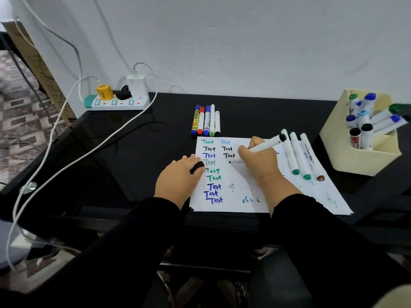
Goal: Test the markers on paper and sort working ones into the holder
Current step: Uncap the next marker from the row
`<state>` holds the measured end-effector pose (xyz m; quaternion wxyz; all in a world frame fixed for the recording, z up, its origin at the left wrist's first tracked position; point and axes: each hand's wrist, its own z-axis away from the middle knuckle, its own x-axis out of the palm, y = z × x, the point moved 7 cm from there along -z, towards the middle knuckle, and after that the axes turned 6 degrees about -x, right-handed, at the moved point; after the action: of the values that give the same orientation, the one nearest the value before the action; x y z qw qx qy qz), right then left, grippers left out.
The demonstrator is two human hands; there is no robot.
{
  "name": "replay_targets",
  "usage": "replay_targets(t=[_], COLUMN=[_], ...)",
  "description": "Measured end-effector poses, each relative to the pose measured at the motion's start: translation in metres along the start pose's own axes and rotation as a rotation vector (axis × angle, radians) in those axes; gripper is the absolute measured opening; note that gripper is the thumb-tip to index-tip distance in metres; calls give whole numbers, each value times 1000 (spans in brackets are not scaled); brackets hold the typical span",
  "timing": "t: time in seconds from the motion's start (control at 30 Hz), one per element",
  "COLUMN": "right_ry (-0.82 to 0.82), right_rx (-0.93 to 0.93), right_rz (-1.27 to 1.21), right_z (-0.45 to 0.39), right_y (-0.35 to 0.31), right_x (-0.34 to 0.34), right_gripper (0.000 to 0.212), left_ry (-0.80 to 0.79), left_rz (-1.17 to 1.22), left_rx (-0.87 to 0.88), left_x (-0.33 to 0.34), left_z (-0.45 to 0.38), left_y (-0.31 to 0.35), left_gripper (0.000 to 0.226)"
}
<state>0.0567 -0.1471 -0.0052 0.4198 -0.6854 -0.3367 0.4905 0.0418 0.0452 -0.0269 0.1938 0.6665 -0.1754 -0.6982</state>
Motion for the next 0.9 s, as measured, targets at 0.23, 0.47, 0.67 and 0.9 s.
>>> replay_targets(t=[0.23, 0.47, 0.67, 0.9], right_ry=[19, 49, 50, 86], right_rx=[-12, 6, 7, 5], right_rz=[56, 28, -7, -14], right_z=[-1, 0, 2, 2], right_y=[-1, 0, 1, 1], right_x=[0, -3, -4, -6], right_gripper=[36, 35, 35, 32], left_ry=[-14, -17, -17, -18], left_rz=[-11, -14, -5, 25], left_rx=[-4, -10, -16, -7], left_x=[-1, -1, -1, -1], left_z=[0, 1, 0, 1], left_y=[1, 1, 0, 0], left_gripper=[43, 43, 43, 42])
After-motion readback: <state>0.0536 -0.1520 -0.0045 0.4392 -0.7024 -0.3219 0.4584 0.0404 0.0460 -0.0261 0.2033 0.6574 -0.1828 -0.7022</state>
